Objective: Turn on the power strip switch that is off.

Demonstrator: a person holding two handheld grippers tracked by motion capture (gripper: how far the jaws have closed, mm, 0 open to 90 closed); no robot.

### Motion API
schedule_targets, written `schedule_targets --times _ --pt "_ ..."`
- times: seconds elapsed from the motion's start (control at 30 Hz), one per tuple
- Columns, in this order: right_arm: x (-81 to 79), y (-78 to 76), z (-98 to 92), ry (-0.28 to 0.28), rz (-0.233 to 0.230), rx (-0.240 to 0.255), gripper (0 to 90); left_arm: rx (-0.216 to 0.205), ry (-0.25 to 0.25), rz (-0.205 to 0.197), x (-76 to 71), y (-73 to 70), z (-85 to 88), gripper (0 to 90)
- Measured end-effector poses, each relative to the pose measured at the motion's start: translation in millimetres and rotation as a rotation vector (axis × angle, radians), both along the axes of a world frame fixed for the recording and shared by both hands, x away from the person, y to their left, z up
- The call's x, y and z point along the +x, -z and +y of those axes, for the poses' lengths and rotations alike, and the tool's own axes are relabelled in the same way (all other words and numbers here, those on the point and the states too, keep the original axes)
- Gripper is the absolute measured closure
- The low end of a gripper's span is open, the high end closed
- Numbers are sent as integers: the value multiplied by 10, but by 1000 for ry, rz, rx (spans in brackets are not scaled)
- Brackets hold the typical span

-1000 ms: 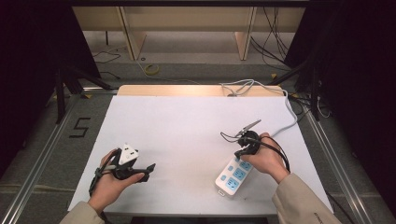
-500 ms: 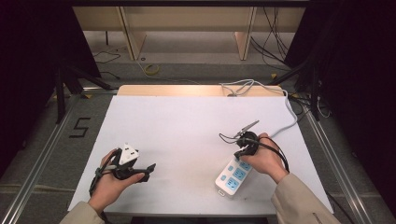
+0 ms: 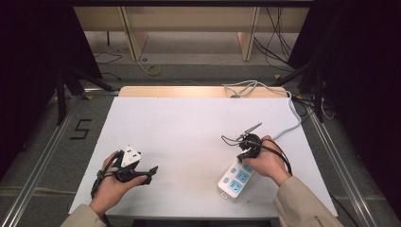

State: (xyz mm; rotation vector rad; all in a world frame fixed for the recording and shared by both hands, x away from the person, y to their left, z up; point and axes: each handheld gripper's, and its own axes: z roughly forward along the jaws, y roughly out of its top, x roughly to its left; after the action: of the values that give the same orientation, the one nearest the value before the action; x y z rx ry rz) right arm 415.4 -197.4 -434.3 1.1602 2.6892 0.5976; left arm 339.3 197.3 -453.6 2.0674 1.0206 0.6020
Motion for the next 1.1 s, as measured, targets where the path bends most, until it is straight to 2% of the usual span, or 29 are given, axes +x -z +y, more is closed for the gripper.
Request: schedule_targets --times 0.33,0.67,0.83,1.1 --pt "-4 5 -3 17 3 -1 900 -2 -1 2 0 0 -6 190" --pt "9 11 2 7 16 -8 900 -2 4 4 -1 -1 -6 192" --pt "-9 3 39 -3 1 -39 900 0 6 5 4 -1 -11 194" --pt "-9 3 29 5 5 -30 900 -7 2 4 2 1 -10 195"
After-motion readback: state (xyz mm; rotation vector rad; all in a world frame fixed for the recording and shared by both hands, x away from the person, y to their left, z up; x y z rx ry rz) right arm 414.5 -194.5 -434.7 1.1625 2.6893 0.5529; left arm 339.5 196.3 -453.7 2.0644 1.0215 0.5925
